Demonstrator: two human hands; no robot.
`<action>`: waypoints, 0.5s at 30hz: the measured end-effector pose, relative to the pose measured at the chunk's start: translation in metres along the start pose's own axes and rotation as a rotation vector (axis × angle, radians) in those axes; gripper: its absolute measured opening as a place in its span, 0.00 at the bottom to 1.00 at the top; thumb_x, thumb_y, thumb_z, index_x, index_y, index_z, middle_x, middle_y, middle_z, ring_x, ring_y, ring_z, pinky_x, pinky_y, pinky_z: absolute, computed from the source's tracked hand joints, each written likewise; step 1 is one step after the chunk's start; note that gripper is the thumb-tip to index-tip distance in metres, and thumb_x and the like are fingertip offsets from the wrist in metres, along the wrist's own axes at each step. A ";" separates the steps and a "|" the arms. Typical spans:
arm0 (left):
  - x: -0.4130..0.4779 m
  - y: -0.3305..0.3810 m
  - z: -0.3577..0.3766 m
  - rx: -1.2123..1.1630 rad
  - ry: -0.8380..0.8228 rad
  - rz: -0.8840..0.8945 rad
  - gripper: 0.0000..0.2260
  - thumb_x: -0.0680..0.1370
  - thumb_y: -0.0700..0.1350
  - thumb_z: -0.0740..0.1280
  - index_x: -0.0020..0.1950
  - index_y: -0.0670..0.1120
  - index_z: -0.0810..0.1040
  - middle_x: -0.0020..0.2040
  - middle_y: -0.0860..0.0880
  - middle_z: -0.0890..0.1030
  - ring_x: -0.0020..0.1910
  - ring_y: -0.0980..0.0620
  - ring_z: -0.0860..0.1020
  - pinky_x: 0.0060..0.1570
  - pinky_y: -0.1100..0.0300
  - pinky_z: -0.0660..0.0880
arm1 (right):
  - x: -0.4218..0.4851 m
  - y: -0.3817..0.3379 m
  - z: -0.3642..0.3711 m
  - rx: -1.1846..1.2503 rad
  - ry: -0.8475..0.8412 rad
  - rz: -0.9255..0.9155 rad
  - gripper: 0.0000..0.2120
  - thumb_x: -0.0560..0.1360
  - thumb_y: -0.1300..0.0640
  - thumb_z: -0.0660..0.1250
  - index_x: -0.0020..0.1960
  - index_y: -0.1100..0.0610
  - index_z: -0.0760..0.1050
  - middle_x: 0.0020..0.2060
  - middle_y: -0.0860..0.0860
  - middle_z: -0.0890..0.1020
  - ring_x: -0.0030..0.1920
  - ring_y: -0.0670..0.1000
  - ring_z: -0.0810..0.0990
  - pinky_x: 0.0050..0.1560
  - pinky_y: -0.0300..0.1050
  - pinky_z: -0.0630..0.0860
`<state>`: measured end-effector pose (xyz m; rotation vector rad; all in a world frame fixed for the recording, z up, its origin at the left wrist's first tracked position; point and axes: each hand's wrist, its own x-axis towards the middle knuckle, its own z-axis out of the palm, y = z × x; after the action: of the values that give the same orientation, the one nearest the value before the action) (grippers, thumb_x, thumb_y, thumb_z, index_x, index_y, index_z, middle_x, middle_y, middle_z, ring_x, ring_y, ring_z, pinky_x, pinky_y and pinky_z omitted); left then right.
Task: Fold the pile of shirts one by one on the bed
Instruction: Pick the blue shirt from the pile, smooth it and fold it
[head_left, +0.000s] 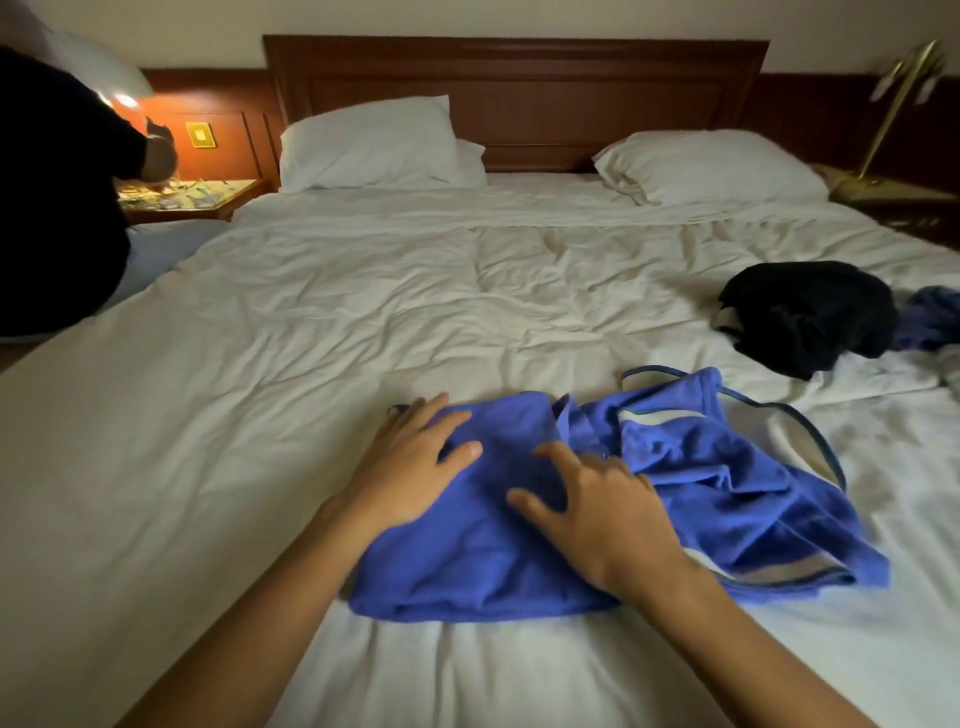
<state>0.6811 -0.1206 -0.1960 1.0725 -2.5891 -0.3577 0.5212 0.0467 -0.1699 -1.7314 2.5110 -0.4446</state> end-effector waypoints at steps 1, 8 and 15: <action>-0.007 0.003 0.005 0.068 -0.081 -0.016 0.27 0.82 0.61 0.57 0.80 0.54 0.61 0.82 0.49 0.55 0.80 0.48 0.53 0.78 0.49 0.48 | -0.009 0.002 0.005 -0.074 -0.031 0.008 0.29 0.72 0.28 0.52 0.66 0.42 0.67 0.57 0.48 0.81 0.60 0.57 0.77 0.56 0.53 0.72; -0.035 0.009 0.019 0.207 -0.262 -0.139 0.28 0.83 0.64 0.47 0.81 0.59 0.44 0.82 0.52 0.43 0.81 0.47 0.40 0.78 0.44 0.39 | -0.015 0.005 0.018 -0.096 -0.084 -0.015 0.16 0.82 0.46 0.57 0.69 0.46 0.66 0.56 0.51 0.82 0.59 0.57 0.79 0.56 0.50 0.70; -0.053 0.009 0.010 0.116 -0.294 -0.195 0.28 0.82 0.65 0.47 0.81 0.61 0.44 0.82 0.55 0.42 0.80 0.49 0.38 0.77 0.45 0.40 | -0.034 0.015 -0.008 -0.219 -0.013 -0.050 0.12 0.81 0.50 0.57 0.54 0.48 0.80 0.50 0.51 0.83 0.53 0.58 0.80 0.48 0.49 0.63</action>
<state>0.7072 -0.0752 -0.2122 1.4148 -2.7949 -0.4462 0.5183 0.0848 -0.1700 -1.8658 2.5966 -0.1647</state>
